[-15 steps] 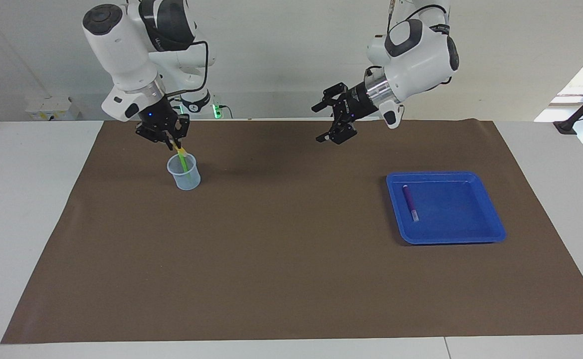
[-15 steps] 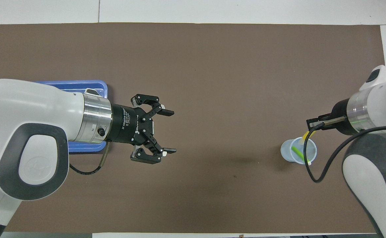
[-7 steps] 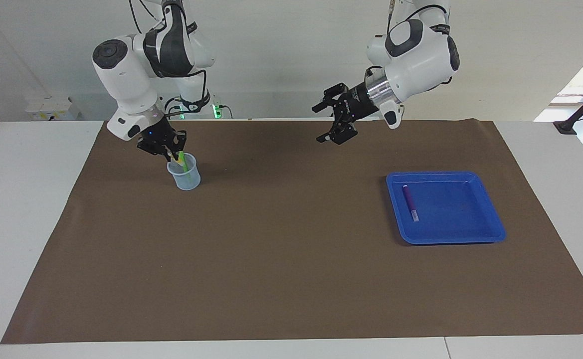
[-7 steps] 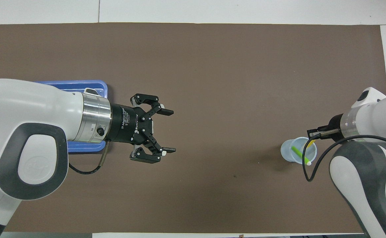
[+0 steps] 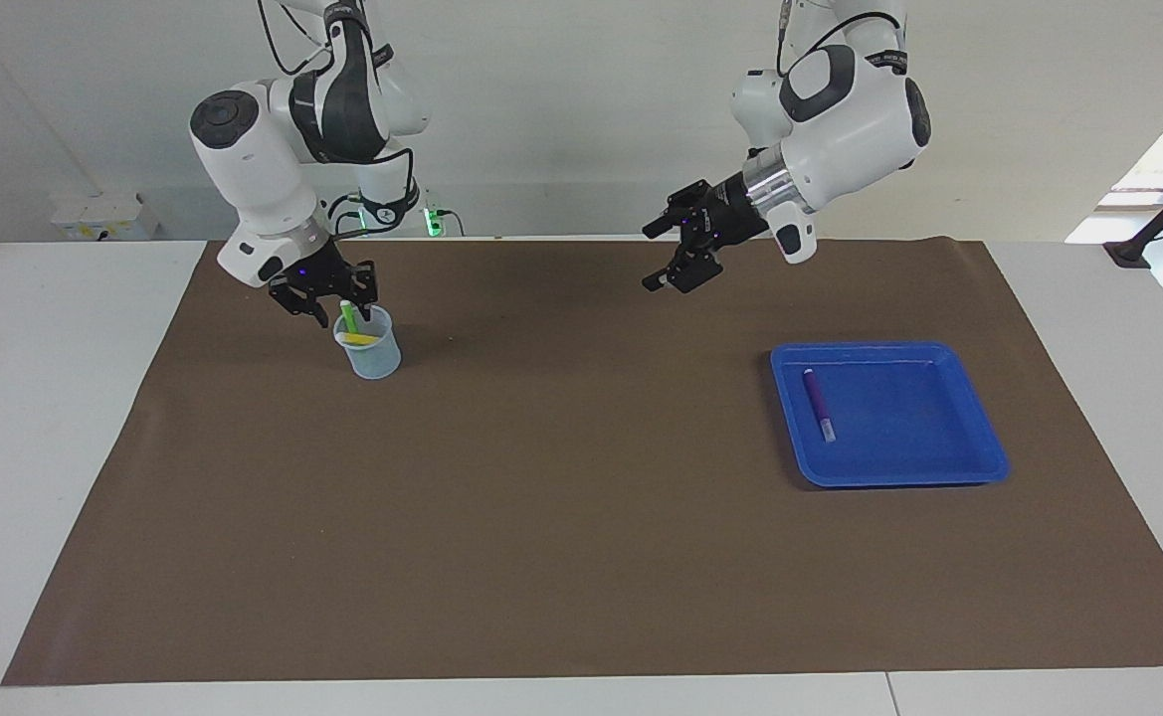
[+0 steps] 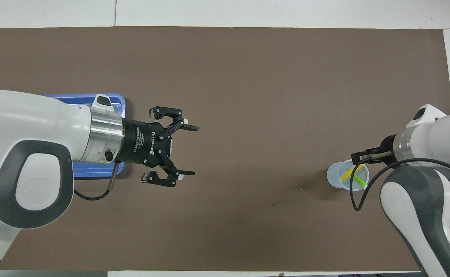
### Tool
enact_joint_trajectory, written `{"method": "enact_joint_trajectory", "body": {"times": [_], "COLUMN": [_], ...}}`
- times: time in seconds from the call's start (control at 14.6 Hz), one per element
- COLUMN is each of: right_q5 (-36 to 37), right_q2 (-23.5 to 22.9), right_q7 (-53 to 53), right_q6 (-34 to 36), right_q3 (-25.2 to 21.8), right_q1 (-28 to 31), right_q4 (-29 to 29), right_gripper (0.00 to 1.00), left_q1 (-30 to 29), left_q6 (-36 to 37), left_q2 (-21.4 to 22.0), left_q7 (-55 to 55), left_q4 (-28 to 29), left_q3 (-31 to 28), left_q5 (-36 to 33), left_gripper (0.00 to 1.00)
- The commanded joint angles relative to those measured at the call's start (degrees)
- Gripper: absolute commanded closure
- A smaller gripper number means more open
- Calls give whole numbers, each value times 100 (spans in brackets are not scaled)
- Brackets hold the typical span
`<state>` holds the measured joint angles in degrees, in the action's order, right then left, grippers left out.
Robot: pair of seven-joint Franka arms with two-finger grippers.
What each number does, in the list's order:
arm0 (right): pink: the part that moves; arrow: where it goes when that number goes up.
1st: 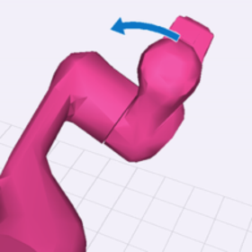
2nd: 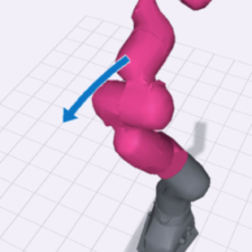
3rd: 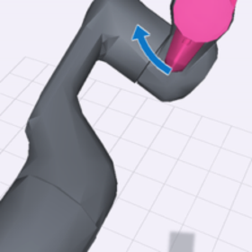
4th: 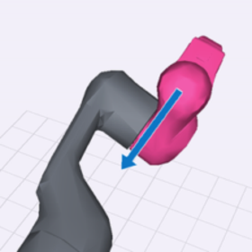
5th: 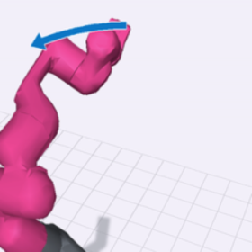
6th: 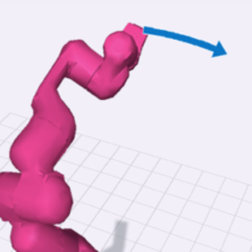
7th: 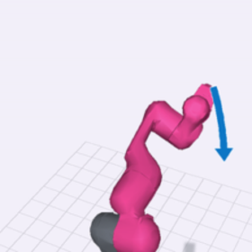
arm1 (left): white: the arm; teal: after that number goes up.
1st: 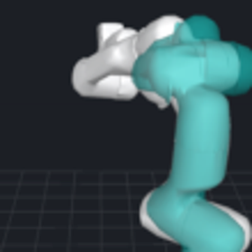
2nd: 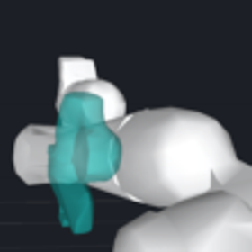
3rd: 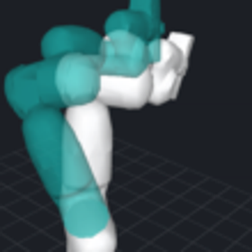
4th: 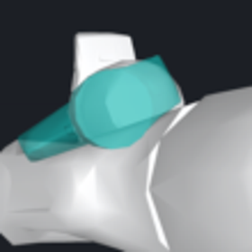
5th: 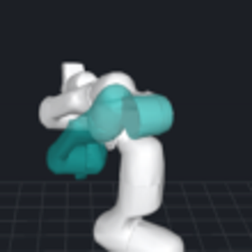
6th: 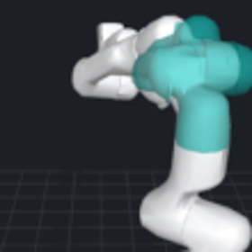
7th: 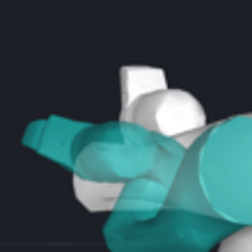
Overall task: Transfer and insert pens with both arms
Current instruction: 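Grasp the purple pen with the left gripper while the right gripper withdraws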
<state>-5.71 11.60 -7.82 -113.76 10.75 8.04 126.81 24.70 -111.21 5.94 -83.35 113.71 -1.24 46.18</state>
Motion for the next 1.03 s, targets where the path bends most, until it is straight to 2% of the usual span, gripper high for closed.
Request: {"method": "enact_joint_trajectory", "body": {"times": [0.0, 0.21, 0.34, 0.41, 0.55, 0.69, 0.76, 0.96], "right_q5": [-34, -122, -683, -1199, -2210, -2618, -2880, -3523], "right_q2": [36, 10, -314, -412, -395, -360, -325, -246], "right_q7": [-106, -89, 409, 848, 1421, 1608, 1756, 2897], "right_q6": [291, 748, 1581, 1855, 1954, 2164, 2035, 806], "right_q3": [68, 129, 121, 95, 86, 86, 86, 234], "right_q1": [57, -100, -163, -110, -22, -4, -39, -119], "right_q4": [-558, -1331, -2121, -2351, -2354, -2310, -2197, -1888], "right_gripper": [0, 0, 0, 0, 0, 0, 0, 0], "left_q1": [-106, -351, -500, -606, -799, -879, -958, -1081], "left_q6": [248, 538, 635, 748, 785, 767, 767, 662], "left_q2": [214, 205, 214, 188, 153, 109, 22, -224], "left_q7": [704, 1503, 2057, 2425, 3067, 3770, 4182, 5693], "left_q4": [177, 160, 160, 160, 160, 160, 169, 169], "left_q3": [-16, -25, -25, -25, -25, -25, -25, -25], "left_q5": [-503, -978, -1295, -1505, -1822, -2296, -2533, -3367], "left_gripper": [0, 0, 0, 0, 0, 0, 0, 0]}}
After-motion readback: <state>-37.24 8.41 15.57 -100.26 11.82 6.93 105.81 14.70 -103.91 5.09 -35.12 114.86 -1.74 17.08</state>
